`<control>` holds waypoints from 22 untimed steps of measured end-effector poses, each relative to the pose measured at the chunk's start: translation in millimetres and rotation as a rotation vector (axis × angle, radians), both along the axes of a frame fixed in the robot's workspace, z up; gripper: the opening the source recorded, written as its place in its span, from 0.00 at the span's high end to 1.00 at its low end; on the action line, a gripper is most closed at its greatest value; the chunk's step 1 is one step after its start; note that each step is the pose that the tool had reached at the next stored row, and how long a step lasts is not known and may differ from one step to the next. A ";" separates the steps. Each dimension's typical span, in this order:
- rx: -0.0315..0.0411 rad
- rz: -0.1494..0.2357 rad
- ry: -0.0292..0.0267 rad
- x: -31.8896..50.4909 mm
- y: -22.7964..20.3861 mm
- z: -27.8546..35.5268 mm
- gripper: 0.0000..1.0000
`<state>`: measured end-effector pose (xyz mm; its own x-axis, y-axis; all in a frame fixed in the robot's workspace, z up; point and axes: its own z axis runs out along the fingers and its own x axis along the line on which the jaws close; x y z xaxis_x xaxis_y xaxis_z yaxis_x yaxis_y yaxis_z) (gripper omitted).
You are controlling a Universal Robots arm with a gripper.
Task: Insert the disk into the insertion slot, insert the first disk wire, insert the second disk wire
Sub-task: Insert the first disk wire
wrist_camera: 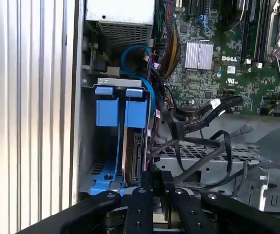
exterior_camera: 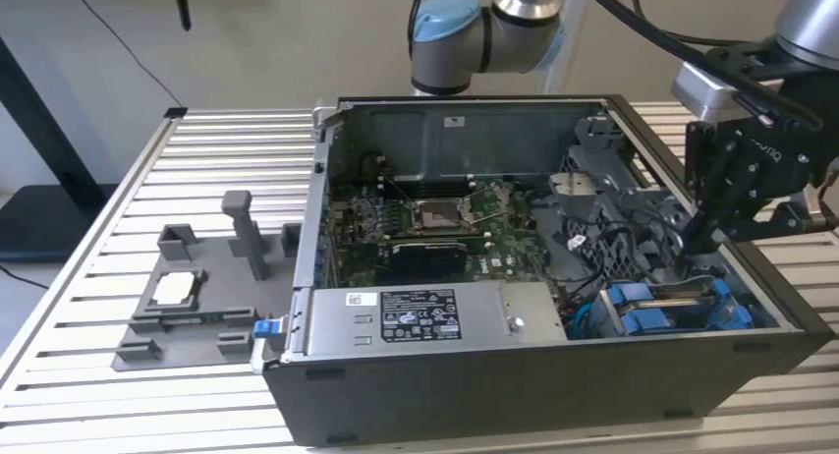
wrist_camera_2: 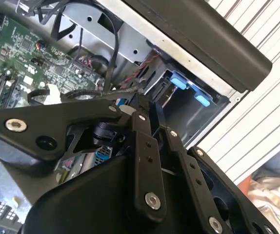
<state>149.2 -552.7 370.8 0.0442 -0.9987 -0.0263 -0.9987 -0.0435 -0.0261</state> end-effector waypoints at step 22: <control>-0.0016 -0.072 0.0322 10.9 -5.8 -14.0 0.81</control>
